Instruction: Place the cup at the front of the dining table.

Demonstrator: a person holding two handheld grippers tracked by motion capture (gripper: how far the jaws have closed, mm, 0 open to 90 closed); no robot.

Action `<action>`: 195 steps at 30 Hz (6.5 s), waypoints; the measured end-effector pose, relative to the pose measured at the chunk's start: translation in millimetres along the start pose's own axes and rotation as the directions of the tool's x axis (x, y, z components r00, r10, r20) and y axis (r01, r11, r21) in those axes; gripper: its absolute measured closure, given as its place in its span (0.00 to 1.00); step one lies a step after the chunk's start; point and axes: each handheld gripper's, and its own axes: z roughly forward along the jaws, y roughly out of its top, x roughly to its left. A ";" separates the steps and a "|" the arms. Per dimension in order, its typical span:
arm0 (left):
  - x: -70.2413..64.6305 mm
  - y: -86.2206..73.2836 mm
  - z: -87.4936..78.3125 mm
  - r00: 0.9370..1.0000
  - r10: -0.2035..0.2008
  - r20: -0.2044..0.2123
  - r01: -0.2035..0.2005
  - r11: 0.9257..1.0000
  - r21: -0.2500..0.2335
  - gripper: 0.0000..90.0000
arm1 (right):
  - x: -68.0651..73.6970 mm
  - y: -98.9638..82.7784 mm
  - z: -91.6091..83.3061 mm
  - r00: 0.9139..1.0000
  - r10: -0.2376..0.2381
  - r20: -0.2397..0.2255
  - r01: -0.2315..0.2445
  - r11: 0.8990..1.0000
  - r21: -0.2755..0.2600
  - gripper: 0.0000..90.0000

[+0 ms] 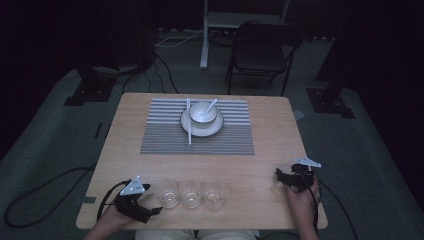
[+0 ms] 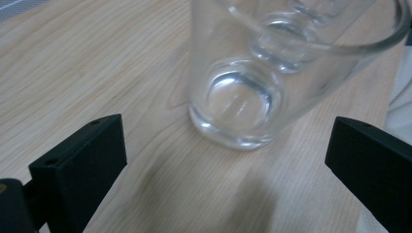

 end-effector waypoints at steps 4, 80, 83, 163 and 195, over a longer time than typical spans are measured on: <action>-1.6 5.3 5.8 1.000 0.006 0.016 -0.006 1.000 0.004 0.01 | 0.0 0.0 0.0 1.000 0.000 0.000 0.000 1.000 0.000 0.13; 1.0 29.8 31.6 0.997 0.055 -0.059 -0.054 0.998 0.028 0.24 | -0.1 -0.2 -0.1 1.000 0.000 0.000 0.000 1.000 -0.001 0.13; 2.6 30.6 30.6 0.996 0.051 -0.067 -0.050 0.998 0.024 0.24 | -0.1 -0.2 -0.2 1.000 0.000 0.000 0.000 1.000 -0.001 0.13; 121.0 148.5 78.4 0.824 -0.271 -0.498 0.246 0.962 -0.118 0.24 | -0.3 -0.2 -0.1 1.000 -0.002 0.000 0.002 1.000 -0.002 0.13; 158.8 151.7 135.8 0.745 -0.346 -0.571 0.337 0.933 -0.126 0.24 | -1.0 -0.7 -0.5 1.000 0.005 0.007 -0.005 1.000 -0.003 0.13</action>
